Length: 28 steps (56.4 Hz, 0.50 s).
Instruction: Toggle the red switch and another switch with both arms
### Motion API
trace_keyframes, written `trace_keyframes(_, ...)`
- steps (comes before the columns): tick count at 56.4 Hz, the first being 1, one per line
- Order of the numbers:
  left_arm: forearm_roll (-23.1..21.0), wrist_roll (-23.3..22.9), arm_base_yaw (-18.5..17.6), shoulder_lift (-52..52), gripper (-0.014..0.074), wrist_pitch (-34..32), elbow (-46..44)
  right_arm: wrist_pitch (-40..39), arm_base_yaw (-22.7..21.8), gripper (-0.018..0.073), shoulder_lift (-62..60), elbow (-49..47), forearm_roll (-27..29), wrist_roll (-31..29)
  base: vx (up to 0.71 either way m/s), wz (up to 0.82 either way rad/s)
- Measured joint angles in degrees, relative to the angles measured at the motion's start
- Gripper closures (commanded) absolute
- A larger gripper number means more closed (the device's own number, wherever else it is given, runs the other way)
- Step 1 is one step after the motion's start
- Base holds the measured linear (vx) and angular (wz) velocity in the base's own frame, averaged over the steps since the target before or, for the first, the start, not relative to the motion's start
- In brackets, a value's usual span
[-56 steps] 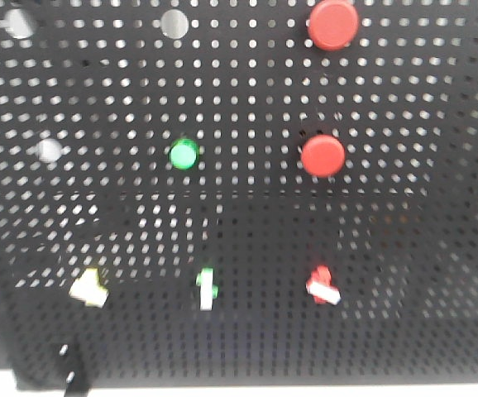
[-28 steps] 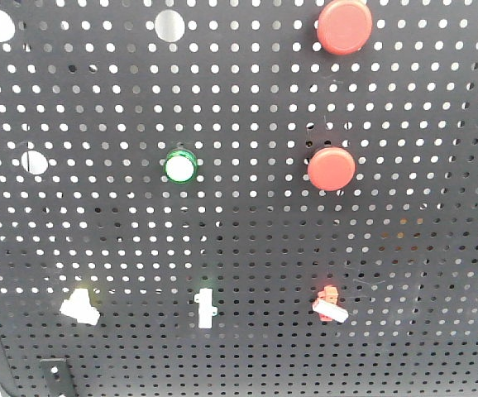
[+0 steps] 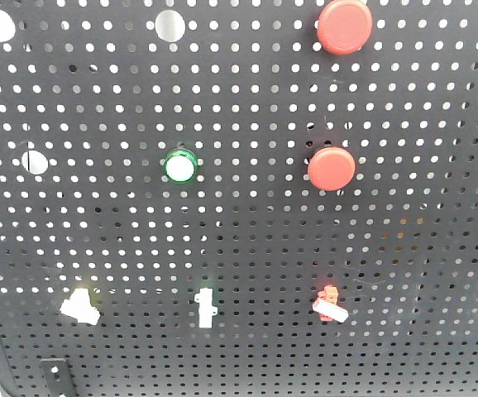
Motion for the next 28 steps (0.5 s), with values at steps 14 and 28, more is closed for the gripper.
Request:
trace_keyframes(14, 6.1, 0.0, 0.0, 0.0, 0.0594, -10.5, 0.0, -6.0, 0.0, 0.0566, 0.0, 0.0, -0.6, 0.0, 0.0, 0.0)
trace_keyframes(28, 5.6, -2.0, 0.0, 0.0, 0.0594, -33.9, 0.0, -21.8, 0.0, 0.0566, 0.0, 0.0, -0.6, 0.1, 0.0, 0.0)
